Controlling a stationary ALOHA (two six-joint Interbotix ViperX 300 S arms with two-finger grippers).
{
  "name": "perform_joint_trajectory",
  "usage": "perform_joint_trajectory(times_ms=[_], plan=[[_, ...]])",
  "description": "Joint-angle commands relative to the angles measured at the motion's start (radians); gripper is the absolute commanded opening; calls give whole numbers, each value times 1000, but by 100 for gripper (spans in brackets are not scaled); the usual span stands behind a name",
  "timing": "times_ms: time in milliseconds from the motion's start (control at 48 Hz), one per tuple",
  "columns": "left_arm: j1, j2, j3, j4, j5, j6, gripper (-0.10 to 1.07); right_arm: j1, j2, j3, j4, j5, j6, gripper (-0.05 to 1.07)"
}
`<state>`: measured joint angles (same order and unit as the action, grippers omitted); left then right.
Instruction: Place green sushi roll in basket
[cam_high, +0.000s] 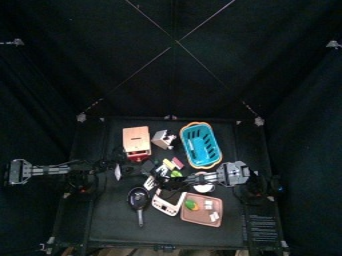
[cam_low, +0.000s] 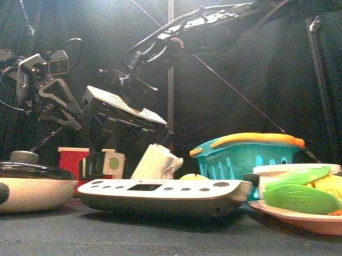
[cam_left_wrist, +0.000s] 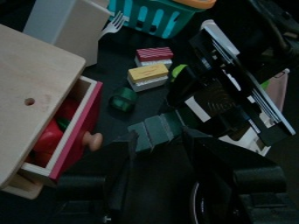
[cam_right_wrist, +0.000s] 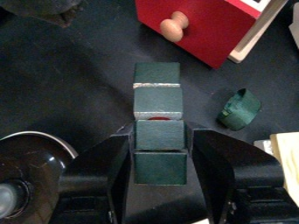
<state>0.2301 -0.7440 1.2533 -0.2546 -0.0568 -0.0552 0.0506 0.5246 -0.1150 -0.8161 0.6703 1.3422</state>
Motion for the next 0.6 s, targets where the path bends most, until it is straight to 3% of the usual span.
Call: perform_joint_trajectory(times_ms=[0,167,312,583], plan=[[-5,0,-25,3,-9,2,84,3,-89,-29,-3,9,-2,77],[-5,0,-29,3,-9,3,84,3,-152,-18,-8,89,-2,77],[-5,0,-25,5,-9,3,84,-2,-229,3,-25,242,-3,77],[-5,0,-18,5,-8,3,84,-57,-380,107,-41,433,6,77]])
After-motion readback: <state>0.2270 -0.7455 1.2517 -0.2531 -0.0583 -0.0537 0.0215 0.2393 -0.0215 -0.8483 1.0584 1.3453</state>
